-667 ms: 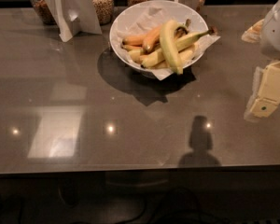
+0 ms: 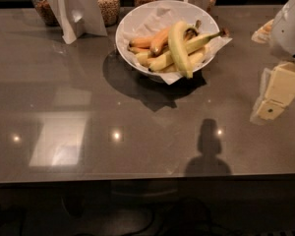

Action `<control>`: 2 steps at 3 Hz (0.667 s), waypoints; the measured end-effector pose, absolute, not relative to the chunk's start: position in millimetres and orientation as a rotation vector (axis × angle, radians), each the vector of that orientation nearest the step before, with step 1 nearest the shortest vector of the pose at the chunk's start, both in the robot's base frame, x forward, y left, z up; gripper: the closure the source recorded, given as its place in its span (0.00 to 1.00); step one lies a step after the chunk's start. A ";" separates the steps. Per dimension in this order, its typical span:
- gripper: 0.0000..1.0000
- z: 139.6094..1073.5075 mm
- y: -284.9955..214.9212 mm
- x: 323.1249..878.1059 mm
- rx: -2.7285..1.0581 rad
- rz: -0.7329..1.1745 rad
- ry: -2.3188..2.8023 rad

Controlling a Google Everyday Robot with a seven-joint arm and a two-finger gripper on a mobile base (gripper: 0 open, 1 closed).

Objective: Pick banana from white bowl

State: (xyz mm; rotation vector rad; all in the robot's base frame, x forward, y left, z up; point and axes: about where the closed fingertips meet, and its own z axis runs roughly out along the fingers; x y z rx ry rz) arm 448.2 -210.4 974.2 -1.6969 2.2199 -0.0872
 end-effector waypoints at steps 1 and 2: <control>0.00 967.7 -188.6 479.5 -1.631 -0.051 2.197; 0.00 959.7 -167.4 517.6 -1.524 -0.025 2.206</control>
Offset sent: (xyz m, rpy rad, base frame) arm 0.1172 0.0664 -0.0240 0.1960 -0.0884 -0.1770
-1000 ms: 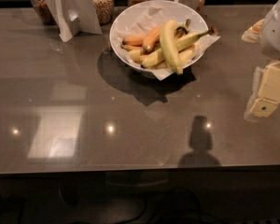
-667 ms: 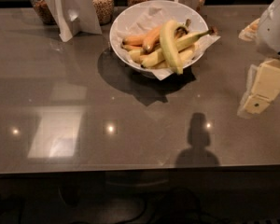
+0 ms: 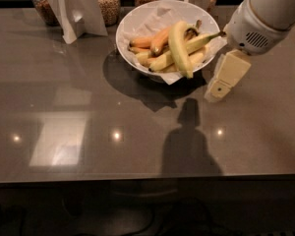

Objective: Pick banana from white bowl

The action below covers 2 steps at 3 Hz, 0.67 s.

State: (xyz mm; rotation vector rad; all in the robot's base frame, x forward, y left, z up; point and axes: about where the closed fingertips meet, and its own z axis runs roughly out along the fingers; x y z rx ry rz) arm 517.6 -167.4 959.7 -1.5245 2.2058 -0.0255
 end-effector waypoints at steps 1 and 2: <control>0.00 957.0 -143.0 556.5 -1.440 0.007 2.204; 0.00 961.4 -123.9 588.4 -1.283 0.067 2.243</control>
Offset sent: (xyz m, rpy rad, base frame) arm 0.1124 0.0619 0.0063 0.2347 -0.0317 -0.2460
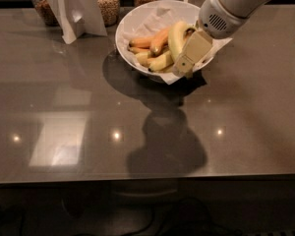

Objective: Pick banana from white bowl

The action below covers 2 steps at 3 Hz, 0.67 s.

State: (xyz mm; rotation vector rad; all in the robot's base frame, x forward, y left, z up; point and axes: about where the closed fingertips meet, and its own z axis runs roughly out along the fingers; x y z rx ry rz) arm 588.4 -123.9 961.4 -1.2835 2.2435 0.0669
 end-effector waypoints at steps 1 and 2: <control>0.00 961.4 -123.9 588.4 -1.283 0.067 2.243; 0.00 957.4 -113.6 597.5 -1.225 0.098 2.215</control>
Offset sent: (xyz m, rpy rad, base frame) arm 0.0275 0.0264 -0.0105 0.1525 -0.0847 -0.0641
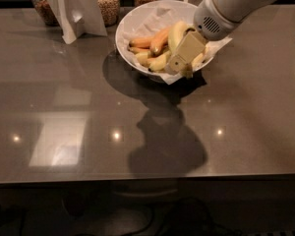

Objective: Pick banana from white bowl

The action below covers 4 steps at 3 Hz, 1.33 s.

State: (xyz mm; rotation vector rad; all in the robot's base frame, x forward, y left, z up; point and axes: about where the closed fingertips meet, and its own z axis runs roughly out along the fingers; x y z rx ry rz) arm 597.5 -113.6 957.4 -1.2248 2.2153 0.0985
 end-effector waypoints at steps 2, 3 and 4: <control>0.40 949.6 -98.9 626.9 -1.054 0.170 2.160; 0.38 944.8 -97.2 635.3 -1.009 0.186 2.157; 0.38 941.0 -98.3 641.9 -0.980 0.191 2.159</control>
Offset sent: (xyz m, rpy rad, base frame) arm 0.0463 0.0174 -0.0128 0.2006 -0.0931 -0.1259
